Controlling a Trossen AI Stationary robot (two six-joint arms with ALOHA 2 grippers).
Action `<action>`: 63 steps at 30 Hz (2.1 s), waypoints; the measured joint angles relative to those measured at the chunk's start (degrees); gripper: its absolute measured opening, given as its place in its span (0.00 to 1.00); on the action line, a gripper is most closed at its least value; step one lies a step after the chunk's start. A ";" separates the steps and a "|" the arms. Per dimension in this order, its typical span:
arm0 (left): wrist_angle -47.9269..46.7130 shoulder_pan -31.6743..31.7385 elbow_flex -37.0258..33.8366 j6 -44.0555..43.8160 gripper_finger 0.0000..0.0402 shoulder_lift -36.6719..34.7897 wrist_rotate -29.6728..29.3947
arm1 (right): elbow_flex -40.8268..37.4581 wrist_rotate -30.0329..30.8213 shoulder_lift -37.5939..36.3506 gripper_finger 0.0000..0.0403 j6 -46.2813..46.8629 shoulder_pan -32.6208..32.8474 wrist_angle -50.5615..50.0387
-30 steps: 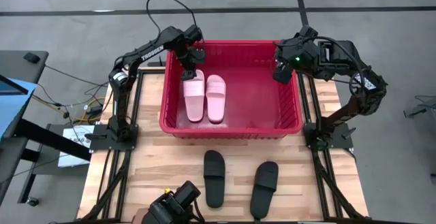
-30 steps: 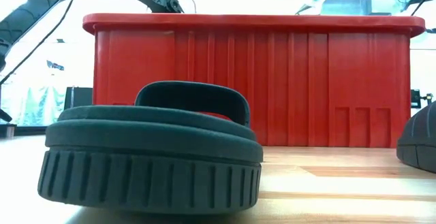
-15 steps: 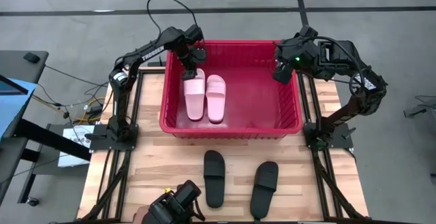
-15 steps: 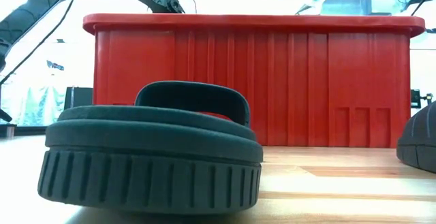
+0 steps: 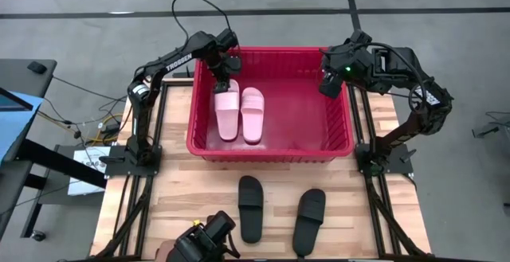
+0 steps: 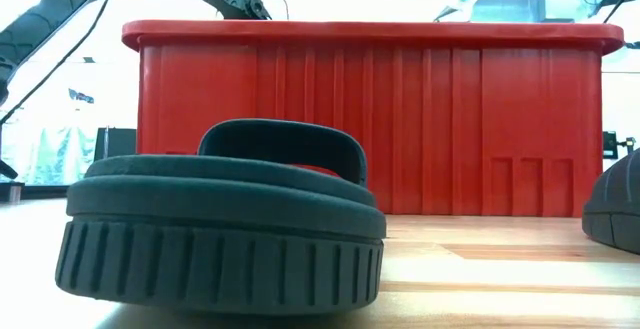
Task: Pick and place slides into bin
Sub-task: Put the pink slide into the red bin, then put the right black slide into the red bin
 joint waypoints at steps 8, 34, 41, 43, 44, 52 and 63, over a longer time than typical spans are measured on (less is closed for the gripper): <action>0.86 0.04 0.00 -0.02 0.37 0.04 -0.46 | 0.00 0.00 -0.01 0.69 0.00 0.00 0.00; 5.70 0.04 -0.02 0.02 0.41 0.13 -7.38 | 0.00 0.00 0.00 0.69 0.02 0.00 0.02; 5.77 0.04 -0.02 0.16 0.41 0.13 -7.71 | 0.00 0.00 -0.01 0.69 0.02 0.00 0.02; 5.76 0.04 -0.02 0.13 0.41 0.13 -7.71 | 0.00 0.00 0.00 0.69 0.02 0.01 0.02; 5.74 0.04 -0.02 0.13 0.41 0.13 -7.72 | 0.00 0.00 -0.01 0.69 0.02 0.00 0.01; 5.22 -0.18 0.03 -1.42 0.41 0.13 -8.11 | 0.00 0.00 -0.01 0.69 0.02 0.00 0.02; -6.81 -0.50 10.25 -7.17 0.41 0.08 -7.10 | 0.00 0.00 0.00 0.69 0.09 0.05 0.01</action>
